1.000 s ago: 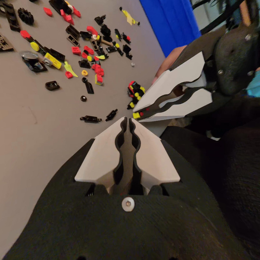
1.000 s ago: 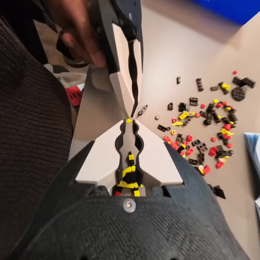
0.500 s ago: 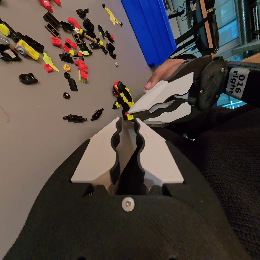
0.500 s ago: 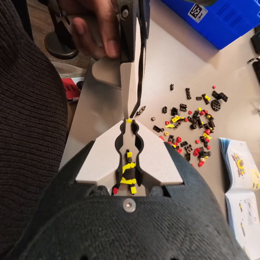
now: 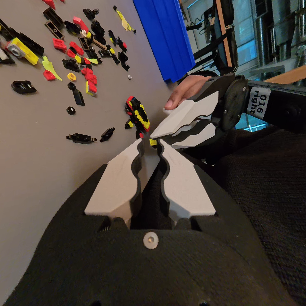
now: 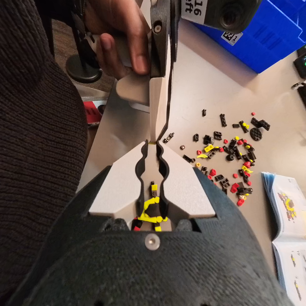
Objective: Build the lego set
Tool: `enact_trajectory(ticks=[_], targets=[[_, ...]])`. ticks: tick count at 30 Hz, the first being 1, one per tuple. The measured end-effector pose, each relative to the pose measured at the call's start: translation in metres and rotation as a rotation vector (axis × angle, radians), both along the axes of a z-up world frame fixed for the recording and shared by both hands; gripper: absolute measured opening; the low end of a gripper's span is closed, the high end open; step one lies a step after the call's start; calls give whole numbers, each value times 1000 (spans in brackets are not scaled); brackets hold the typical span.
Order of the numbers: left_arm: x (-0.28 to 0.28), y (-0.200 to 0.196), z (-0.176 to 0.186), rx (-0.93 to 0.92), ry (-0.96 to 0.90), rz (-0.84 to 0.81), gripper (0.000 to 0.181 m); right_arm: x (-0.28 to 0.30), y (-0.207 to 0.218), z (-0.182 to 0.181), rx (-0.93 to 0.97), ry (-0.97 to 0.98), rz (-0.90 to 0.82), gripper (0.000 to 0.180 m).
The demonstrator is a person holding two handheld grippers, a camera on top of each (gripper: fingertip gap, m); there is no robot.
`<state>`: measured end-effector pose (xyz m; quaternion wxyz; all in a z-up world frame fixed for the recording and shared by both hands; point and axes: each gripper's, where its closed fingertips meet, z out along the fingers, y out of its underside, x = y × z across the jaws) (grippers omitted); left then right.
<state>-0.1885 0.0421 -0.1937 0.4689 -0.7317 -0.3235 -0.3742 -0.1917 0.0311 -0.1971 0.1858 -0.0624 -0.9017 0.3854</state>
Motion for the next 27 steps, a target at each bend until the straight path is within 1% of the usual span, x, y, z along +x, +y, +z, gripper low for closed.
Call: enact_trajectory(ticks=[3,5,6,10,14,18,23,27], targets=[[2,0,-1,-6,3,-12,13,1,-1,0,-7,-2,3,8],[3,0,0,2,-3,-17,7,1,-1,0,-9,-4,1,8],[3,0,0,2,-1,-15,7,0,-1,0,-13,-5,-3,9],[-2,-1,5,30,8,9,7,-5,-2,7,-81,-29,-47,11],[-11,-2,22,122,21,55,7,-15,2,24,-233,-128,-127,15],[-20,-7,48,270,41,103,7,-23,5,45,-435,-250,-183,15],[-27,-15,77,438,40,147,6,-21,-2,70,-669,-414,-169,15],[-27,-16,85,483,33,149,6,-19,-6,78,-761,-489,-155,17]])
